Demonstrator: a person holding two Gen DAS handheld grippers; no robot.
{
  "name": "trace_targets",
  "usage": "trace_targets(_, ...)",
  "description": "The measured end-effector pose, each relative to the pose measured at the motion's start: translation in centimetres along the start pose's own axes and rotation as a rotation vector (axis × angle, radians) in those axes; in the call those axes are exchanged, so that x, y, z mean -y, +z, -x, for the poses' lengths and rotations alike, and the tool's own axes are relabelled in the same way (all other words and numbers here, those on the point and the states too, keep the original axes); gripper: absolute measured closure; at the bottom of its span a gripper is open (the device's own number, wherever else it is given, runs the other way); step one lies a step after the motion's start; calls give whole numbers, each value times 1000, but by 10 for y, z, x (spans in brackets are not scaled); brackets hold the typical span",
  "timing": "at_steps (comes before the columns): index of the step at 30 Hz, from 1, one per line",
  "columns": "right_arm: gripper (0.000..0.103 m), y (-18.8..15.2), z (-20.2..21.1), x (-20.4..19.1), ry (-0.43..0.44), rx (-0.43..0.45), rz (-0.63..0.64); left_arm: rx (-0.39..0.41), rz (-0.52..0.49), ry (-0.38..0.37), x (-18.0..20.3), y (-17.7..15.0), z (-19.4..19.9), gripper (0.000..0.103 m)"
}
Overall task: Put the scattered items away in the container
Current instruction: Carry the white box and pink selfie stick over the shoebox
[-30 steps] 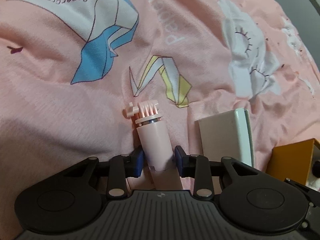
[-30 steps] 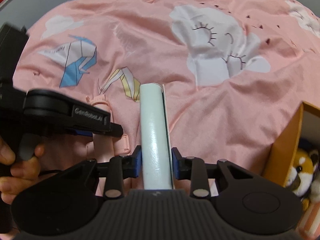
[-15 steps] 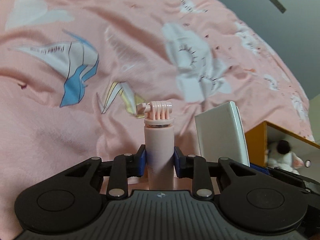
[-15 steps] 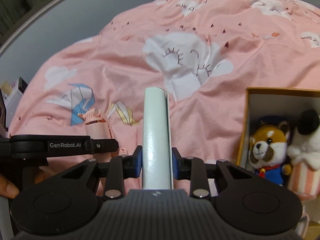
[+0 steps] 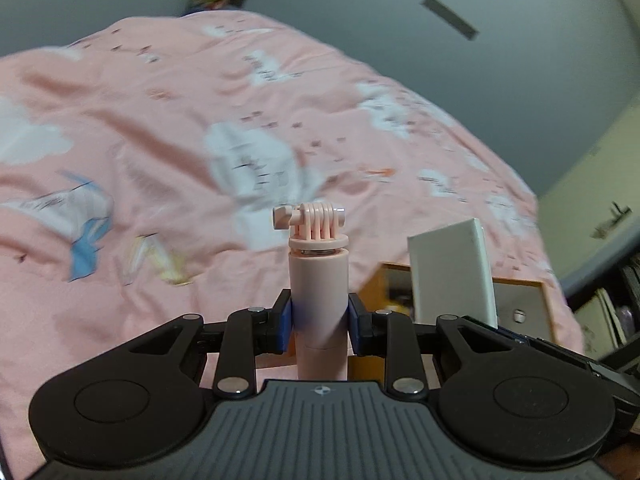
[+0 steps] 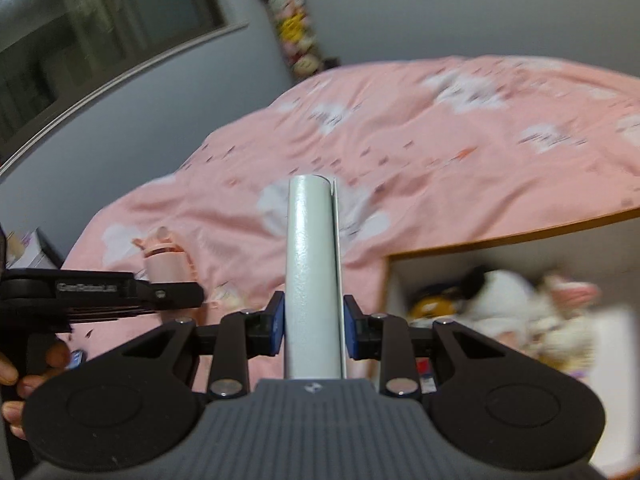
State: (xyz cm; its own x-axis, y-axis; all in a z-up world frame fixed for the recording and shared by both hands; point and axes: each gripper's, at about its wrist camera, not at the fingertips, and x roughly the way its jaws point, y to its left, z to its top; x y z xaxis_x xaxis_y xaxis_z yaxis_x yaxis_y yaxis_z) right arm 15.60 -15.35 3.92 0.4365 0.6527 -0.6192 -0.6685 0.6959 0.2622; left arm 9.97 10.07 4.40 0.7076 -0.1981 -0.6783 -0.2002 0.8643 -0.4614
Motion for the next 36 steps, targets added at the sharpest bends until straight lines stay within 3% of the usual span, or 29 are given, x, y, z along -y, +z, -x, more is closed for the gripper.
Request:
trace_targets(8,71,-5,52,59,-252,66,2,-38,-93,-128,59,-2,-16,71)
trace_targets(15,71,-27,45,116,-482,-24,-4,-94,-143,-204,99,-9,-47,71)
trace_targets(21,71,-31,21,141,-485,-95,-6,-143,-160,-238,120,-12,-76,71)
trace_targets(36,71,-30,-37,161,-506,-238,8,-229,-151,-277,134,-12,-117,71)
